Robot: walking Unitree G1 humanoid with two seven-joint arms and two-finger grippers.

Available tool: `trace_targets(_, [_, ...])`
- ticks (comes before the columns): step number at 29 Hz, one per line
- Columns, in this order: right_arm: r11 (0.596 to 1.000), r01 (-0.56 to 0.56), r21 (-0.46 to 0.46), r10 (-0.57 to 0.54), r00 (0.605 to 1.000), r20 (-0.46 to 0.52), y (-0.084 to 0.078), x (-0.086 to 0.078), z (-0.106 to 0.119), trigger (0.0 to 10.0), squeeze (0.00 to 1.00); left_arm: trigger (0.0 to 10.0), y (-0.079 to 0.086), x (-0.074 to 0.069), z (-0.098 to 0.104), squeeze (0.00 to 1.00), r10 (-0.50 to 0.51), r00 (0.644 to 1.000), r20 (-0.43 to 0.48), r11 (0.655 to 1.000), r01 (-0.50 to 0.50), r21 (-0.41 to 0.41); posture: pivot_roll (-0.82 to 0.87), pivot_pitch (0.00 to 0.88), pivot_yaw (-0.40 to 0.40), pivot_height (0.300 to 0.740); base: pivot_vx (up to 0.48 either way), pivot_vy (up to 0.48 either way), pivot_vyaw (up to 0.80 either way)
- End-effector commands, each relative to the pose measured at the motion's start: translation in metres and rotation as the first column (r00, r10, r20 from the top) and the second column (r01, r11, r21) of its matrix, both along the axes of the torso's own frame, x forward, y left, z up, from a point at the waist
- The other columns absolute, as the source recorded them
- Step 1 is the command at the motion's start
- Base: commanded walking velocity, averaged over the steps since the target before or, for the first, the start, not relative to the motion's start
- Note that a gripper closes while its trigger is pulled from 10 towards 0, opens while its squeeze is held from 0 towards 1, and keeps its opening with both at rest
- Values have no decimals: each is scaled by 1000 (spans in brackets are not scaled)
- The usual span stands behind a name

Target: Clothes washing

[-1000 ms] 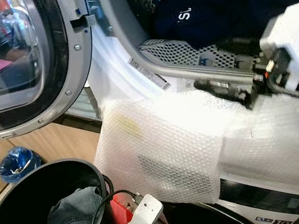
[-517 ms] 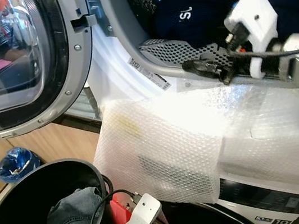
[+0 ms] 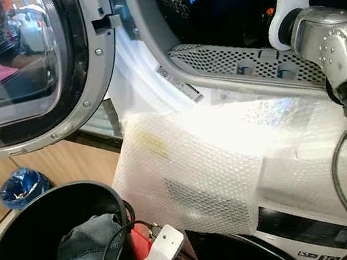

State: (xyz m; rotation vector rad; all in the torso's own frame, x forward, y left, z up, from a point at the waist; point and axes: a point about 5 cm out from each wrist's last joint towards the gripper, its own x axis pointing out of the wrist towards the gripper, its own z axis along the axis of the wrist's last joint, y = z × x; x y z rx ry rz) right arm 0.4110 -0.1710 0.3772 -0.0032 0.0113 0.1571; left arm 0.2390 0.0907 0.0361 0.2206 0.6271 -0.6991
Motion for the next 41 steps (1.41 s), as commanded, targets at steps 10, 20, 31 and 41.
trace_targets(10, [851, 506, 138, -520, 850, 83, -71, -3, 11, 10000, 0, 10000, 1, -1, -2, 0, 32, 999, 2, 999, -32, 20, -87, 91, -15, 740, 0, 0, 0])
trace_targets(20, [747, 649, 145, -664, 738, 117, -106, -15, 15, 10000, 0, 10000, 1, 0, -2, 0, 35, 999, 6, 999, -35, 20, -94, 88, -13, 740, 0, 0, 0])
trace_targets(31, [950, 192, 248, -252, 938, 238, -58, -4, 32, 10000, 0, 10000, 1, -2, -2, 0, 26, 1000, 3, 999, -26, 19, -91, 96, 1, 740, 0, 0, 0])
trace_targets(41, [872, -412, 262, 216, 807, 550, -29, -37, 76, 10000, 0, 10000, 0, -3, -3, 0, 5, 1000, -3, 1000, -5, 18, -103, 103, 7, 740, 0, 0, 0])
